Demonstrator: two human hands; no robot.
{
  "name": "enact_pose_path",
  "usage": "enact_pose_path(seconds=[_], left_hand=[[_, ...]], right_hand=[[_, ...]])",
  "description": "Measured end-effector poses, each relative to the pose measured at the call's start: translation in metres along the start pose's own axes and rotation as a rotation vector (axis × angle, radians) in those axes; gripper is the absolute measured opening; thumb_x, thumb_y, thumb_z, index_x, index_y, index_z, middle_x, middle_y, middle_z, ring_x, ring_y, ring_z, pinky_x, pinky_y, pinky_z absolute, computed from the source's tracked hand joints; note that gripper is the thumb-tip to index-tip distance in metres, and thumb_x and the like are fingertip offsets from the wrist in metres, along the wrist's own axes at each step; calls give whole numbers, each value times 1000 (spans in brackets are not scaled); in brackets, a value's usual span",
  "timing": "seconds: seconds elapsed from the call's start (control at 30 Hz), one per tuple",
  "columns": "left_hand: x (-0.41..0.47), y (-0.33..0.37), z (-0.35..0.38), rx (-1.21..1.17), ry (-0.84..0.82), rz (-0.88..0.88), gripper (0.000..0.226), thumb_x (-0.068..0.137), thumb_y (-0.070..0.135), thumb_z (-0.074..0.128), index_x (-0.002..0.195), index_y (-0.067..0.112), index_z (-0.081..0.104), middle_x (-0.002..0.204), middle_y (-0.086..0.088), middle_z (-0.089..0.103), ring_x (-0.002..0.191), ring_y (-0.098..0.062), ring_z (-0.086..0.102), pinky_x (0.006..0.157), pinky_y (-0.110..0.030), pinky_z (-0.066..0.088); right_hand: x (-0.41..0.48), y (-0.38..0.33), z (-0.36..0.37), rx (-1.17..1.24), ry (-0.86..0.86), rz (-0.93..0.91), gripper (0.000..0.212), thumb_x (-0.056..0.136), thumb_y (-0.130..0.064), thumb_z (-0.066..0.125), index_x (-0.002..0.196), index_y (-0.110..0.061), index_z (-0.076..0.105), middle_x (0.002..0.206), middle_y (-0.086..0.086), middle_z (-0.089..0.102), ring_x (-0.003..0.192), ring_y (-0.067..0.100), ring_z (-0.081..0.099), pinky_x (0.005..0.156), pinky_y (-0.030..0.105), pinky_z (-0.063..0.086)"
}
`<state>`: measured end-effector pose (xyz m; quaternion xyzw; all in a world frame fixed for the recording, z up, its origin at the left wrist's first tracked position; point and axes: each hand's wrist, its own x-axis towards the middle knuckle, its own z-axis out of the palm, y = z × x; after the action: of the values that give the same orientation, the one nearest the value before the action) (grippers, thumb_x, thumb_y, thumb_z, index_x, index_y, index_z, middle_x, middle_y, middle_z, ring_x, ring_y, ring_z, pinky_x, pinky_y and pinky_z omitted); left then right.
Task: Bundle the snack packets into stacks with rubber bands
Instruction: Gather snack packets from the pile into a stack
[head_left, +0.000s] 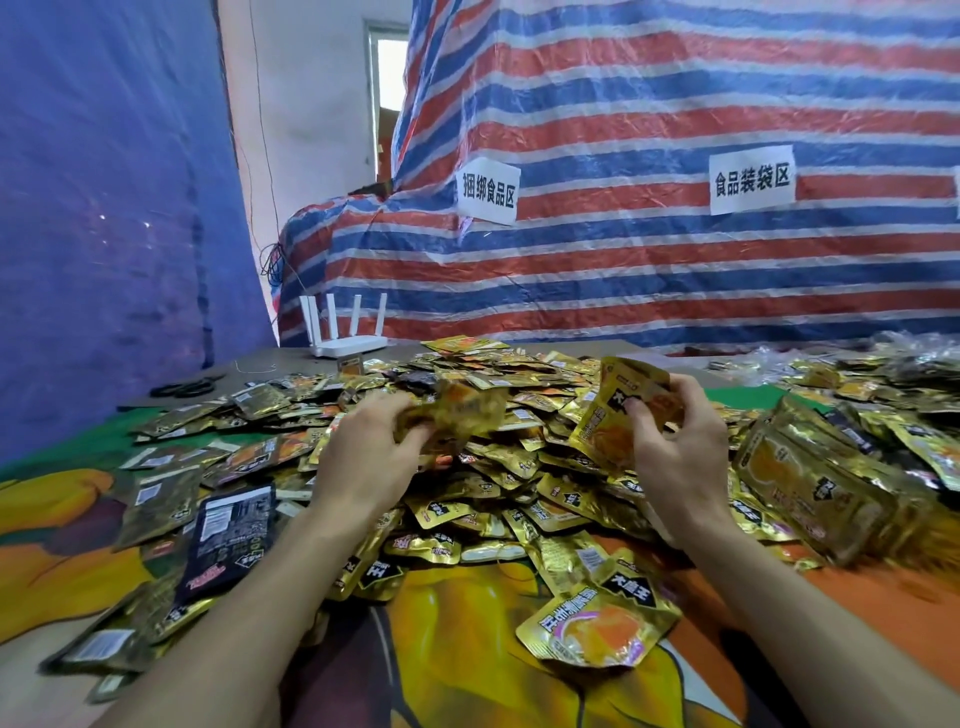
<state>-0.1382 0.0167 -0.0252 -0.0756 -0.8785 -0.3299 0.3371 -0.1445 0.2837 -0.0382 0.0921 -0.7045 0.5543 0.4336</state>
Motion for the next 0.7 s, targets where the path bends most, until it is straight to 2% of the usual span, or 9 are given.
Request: enact_pose_path(seconds=[0.1, 0.2, 0.23, 0.3, 0.37, 0.43, 0.5, 0.57, 0.7], left_hand=[[-1, 9, 0, -274, 73, -38, 8, 97, 25, 63, 95, 19, 58, 90, -1, 65, 77, -20, 65, 66, -43, 58], [1, 14, 0, -456, 133, -137, 10, 96, 21, 64, 102, 17, 57, 94, -3, 67, 77, -18, 66, 56, -30, 55], [2, 15, 0, -557, 130, -199, 12, 96, 18, 64, 106, 17, 58, 97, -3, 68, 80, -18, 68, 56, -28, 55], [2, 19, -1, -863, 86, -340, 18, 96, 9, 62, 112, 17, 60, 100, -4, 72, 82, -20, 72, 58, -33, 60], [0, 23, -2, -1160, 16, -449, 25, 96, 3, 58, 115, 20, 63, 96, -4, 77, 81, -20, 75, 58, -38, 59], [0, 24, 0, -1297, -44, -511, 32, 97, 4, 55, 123, 20, 63, 109, -8, 75, 93, -24, 72, 73, -43, 56], [-1, 24, 3, -1333, -80, -523, 33, 98, 7, 53, 124, 23, 64, 119, -9, 72, 99, -25, 67, 85, -47, 51], [-1, 24, 5, -1332, -109, -498, 32, 97, 7, 53, 119, 27, 66, 117, -8, 72, 94, -22, 70, 74, -42, 53], [-5, 26, 11, -1304, -189, -417, 38, 93, 2, 57, 121, 26, 65, 111, -7, 75, 88, -22, 74, 63, -36, 56]], right_hand=[[-1, 0, 1, 45, 20, -22, 13, 98, -15, 62, 103, -27, 61, 90, -11, 66, 85, 17, 66, 77, 54, 59], [-1, -3, 2, 143, 36, -18, 23, 100, -16, 60, 97, -39, 60, 90, -13, 67, 83, 19, 67, 70, 50, 62], [-1, -5, 2, 198, 41, 4, 22, 101, -17, 60, 98, -38, 61, 90, -12, 68, 84, 19, 69, 67, 46, 63], [-1, -8, 3, 318, 51, 107, 15, 101, -17, 61, 107, -30, 61, 89, -8, 71, 83, 14, 73, 63, 38, 64], [-2, -12, 6, 409, -1, 300, 20, 99, -18, 62, 117, -24, 58, 92, 2, 73, 78, 17, 75, 65, 43, 64], [-4, -19, 8, 549, -163, 551, 24, 97, -19, 62, 120, -13, 58, 89, 7, 72, 78, 22, 74, 68, 48, 62], [-8, -27, 12, 729, -390, 718, 25, 92, -19, 61, 113, -4, 62, 88, 9, 68, 76, 19, 70, 65, 39, 60], [-14, -30, 16, 796, -584, 770, 28, 87, -19, 62, 110, -4, 63, 98, 13, 65, 80, 20, 65, 67, 33, 57], [-23, -31, 20, 838, -835, 744, 31, 90, -18, 66, 120, -10, 66, 130, 22, 63, 109, 30, 63, 77, 36, 58]])
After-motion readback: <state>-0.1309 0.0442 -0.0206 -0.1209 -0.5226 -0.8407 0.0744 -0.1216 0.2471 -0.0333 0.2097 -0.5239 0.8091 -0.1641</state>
